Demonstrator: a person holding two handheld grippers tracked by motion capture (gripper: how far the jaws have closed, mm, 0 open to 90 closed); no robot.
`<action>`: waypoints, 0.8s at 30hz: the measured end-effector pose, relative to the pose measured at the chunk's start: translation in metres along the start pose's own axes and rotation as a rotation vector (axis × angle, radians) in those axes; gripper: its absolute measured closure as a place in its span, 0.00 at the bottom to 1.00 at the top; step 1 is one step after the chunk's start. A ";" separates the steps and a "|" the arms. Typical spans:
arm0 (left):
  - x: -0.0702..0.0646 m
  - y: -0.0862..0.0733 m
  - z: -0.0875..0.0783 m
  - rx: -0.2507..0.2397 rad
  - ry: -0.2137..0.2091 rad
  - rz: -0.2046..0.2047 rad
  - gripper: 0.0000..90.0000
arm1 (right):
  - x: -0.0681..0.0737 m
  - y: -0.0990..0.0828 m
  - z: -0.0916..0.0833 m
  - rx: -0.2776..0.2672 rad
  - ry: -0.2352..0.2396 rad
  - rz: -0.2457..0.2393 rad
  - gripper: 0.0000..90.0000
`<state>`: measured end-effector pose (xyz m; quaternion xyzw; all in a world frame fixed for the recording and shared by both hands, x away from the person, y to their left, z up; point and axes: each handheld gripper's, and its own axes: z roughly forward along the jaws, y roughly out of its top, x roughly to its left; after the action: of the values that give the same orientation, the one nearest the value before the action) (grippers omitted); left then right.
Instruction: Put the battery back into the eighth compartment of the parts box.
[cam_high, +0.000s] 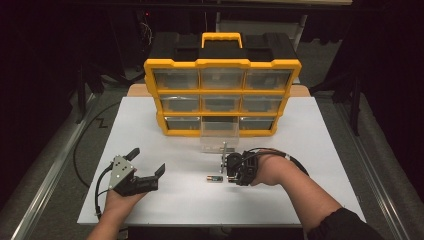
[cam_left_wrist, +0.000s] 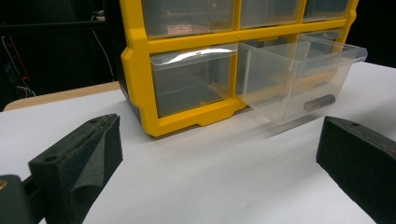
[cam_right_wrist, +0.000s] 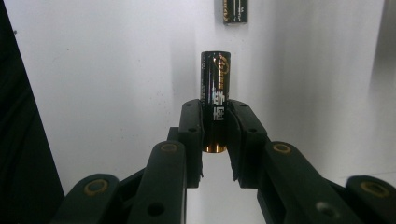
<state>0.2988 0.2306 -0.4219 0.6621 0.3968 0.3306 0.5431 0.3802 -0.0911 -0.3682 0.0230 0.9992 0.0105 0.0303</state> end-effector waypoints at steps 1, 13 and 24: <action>0.000 0.000 0.000 0.000 0.000 0.000 0.02 | 0.000 0.000 -0.001 -0.001 -0.002 -0.003 0.87; 0.000 0.000 0.000 0.000 -0.001 0.001 0.01 | -0.007 0.001 -0.013 0.002 -0.020 -0.014 0.88; 0.000 -0.001 0.000 0.004 -0.002 0.001 0.02 | -0.016 0.003 -0.033 0.000 -0.037 0.005 0.88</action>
<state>0.2987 0.2312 -0.4228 0.6636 0.3966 0.3295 0.5421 0.3943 -0.0891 -0.3347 0.0256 0.9984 0.0103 0.0486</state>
